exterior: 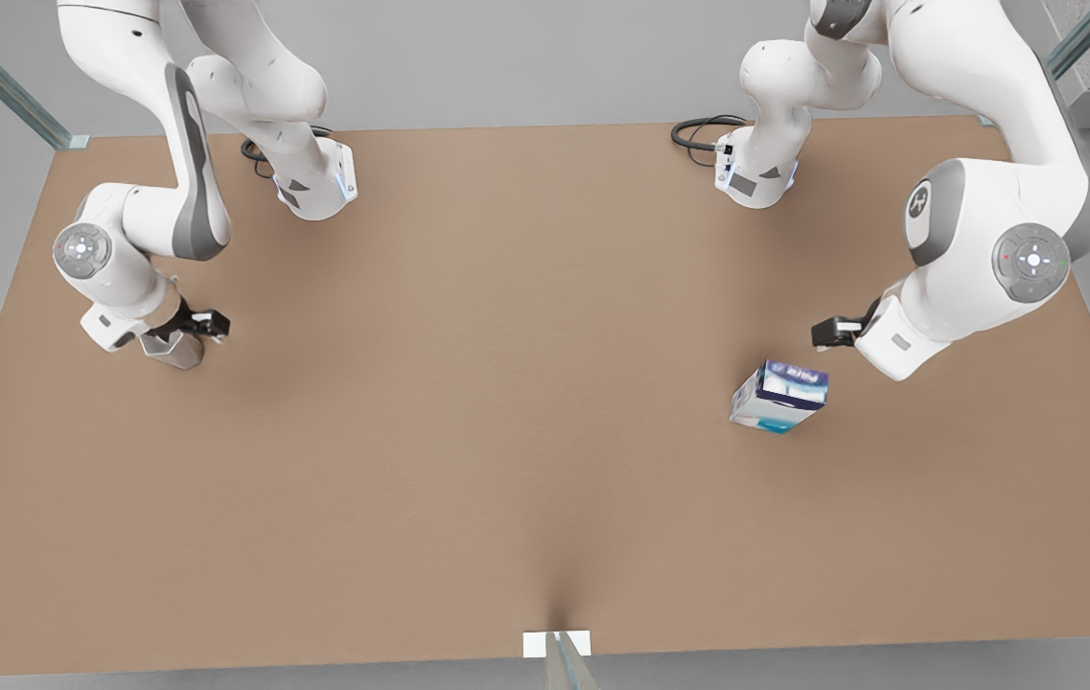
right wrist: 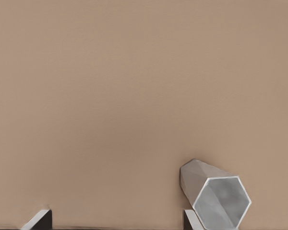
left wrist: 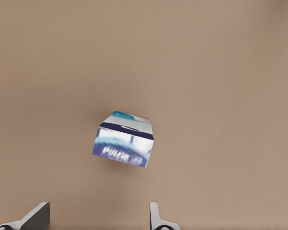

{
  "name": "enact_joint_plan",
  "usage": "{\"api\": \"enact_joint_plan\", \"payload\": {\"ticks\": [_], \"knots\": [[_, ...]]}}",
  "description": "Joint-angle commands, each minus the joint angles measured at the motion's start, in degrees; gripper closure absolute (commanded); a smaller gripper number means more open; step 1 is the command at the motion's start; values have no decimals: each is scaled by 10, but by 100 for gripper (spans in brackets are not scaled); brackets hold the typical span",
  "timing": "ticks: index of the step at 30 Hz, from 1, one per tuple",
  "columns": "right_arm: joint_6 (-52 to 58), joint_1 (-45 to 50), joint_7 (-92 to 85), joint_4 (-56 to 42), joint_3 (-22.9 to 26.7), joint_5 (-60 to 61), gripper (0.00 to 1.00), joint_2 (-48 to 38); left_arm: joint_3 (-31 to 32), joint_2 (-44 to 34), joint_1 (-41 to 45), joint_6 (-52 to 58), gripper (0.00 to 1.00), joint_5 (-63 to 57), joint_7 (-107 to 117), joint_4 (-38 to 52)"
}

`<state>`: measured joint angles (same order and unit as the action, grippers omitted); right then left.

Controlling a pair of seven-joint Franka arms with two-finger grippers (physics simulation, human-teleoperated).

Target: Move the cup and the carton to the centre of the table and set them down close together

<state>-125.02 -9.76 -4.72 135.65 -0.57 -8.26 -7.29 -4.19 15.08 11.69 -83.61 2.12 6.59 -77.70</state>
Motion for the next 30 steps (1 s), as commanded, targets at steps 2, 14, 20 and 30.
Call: {"api": "enact_joint_plan", "payload": {"ticks": [2,14,20,30], "knots": [[4,1,-4,12,2,0,0,-3,1,1,0,-1,0,0,0,0],[-45,-57,-26,13,9,-11,0,56,1,7,0,-3,0,0,0,0],[-60,-76,-47,19,13,-11,0,78,2,7,0,-11,0,-1,0,0],[-79,-83,-127,16,13,-32,0,119,2,7,0,-10,0,0,-1,0]]}}
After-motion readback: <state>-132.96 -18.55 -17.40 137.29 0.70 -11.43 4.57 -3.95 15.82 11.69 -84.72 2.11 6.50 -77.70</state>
